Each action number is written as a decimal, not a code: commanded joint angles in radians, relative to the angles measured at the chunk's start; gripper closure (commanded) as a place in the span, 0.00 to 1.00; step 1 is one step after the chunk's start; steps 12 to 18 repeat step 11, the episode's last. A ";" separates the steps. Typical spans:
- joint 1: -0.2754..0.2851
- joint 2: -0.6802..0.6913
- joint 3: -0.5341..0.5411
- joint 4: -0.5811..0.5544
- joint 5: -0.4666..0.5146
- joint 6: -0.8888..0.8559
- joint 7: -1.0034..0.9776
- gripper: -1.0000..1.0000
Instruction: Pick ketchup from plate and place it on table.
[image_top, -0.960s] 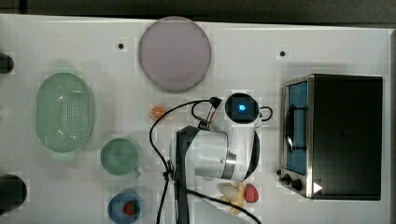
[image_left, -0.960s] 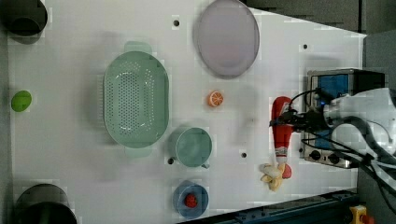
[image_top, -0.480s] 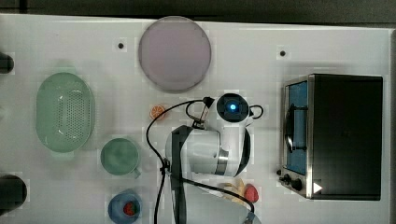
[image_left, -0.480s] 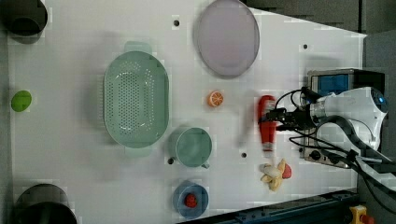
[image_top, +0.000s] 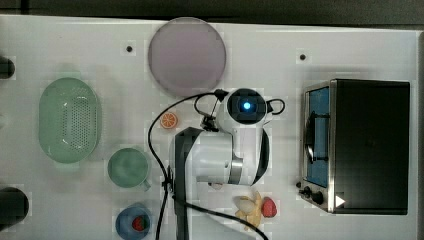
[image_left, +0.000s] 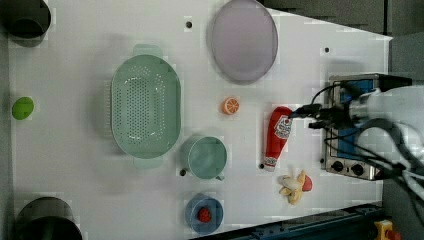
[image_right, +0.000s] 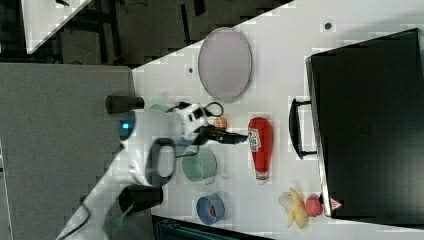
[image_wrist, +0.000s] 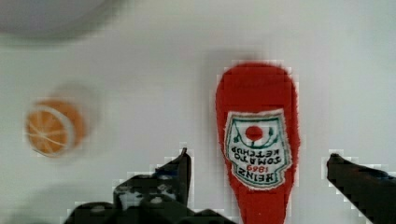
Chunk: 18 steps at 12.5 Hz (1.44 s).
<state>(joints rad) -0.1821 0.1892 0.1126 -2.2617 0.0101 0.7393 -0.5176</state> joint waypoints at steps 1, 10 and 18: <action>-0.005 -0.149 0.001 0.153 0.005 -0.126 0.230 0.00; 0.001 -0.233 0.025 0.562 -0.004 -0.709 0.500 0.00; 0.001 -0.233 0.022 0.575 -0.004 -0.726 0.500 0.00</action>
